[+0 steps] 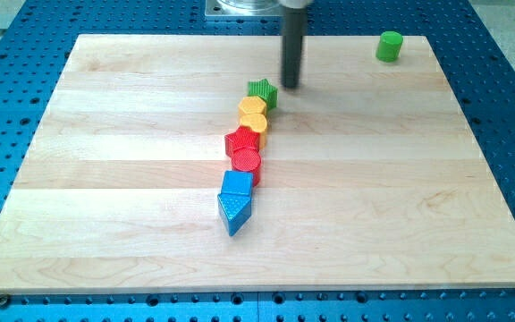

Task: Place a green circle to form a vertical line

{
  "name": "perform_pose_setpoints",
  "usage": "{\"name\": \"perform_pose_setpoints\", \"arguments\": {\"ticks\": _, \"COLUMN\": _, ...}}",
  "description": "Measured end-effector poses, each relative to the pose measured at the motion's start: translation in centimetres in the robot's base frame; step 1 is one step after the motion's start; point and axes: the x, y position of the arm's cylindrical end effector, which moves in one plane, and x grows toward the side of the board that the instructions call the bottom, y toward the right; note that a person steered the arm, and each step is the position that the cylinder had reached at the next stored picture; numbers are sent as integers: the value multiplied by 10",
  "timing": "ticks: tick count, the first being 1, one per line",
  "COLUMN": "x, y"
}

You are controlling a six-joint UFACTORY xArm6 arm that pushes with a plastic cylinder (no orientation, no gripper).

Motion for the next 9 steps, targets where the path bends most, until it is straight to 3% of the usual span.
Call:
{"name": "perform_pose_setpoints", "arguments": {"ticks": 1, "x": 16, "y": 96}}
{"name": "perform_pose_setpoints", "arguments": {"ticks": 2, "x": -43, "y": 198}}
{"name": "perform_pose_setpoints", "arguments": {"ticks": 3, "x": -97, "y": 222}}
{"name": "perform_pose_setpoints", "arguments": {"ticks": 5, "x": -70, "y": 59}}
{"name": "perform_pose_setpoints", "arguments": {"ticks": 6, "x": -74, "y": 48}}
{"name": "perform_pose_setpoints", "arguments": {"ticks": 7, "x": -50, "y": -15}}
{"name": "perform_pose_setpoints", "arguments": {"ticks": 8, "x": -86, "y": -15}}
{"name": "perform_pose_setpoints", "arguments": {"ticks": 9, "x": -59, "y": -49}}
